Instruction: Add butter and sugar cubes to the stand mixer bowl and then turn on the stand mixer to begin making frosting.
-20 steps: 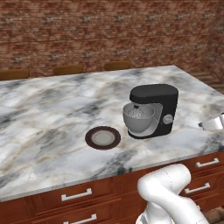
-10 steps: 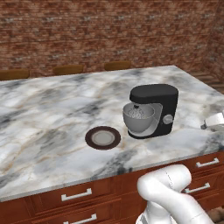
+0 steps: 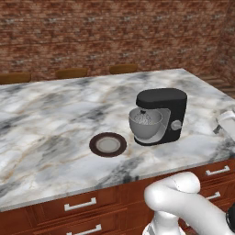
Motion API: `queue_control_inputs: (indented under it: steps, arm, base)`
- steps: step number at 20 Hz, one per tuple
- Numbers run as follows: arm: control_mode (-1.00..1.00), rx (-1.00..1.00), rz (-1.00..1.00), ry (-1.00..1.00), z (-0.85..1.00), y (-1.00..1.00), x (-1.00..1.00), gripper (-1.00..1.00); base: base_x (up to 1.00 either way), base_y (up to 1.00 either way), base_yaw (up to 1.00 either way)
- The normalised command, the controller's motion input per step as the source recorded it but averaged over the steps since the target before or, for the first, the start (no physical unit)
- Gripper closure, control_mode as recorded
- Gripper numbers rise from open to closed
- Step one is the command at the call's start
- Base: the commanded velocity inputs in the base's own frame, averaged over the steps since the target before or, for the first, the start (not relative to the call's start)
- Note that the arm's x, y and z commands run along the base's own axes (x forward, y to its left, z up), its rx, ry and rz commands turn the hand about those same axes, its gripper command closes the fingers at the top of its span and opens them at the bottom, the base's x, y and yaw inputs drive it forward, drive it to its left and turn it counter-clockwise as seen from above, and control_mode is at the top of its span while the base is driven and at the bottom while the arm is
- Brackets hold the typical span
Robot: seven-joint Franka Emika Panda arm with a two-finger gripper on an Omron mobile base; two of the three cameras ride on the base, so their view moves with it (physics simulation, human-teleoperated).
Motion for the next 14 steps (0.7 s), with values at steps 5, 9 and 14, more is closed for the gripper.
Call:
queue_control_inputs:
  steps: [5, 9, 14]
  arm:
    - [-1.00, 0.14, -0.52, 0.32, -0.58, 0.30, 0.00, -1.00]
    - [-1.00, 0.11, -0.56, 0.16, -0.27, 0.32, 0.00, -1.00]
    - [-1.00, 0.12, -0.44, 0.15, -0.01, 0.04, 0.13, -1.00]
  base:
    - [0.00, 0.00, 0.00]
    - [0.00, 0.00, 0.00]
    - [0.00, 0.00, 0.00]
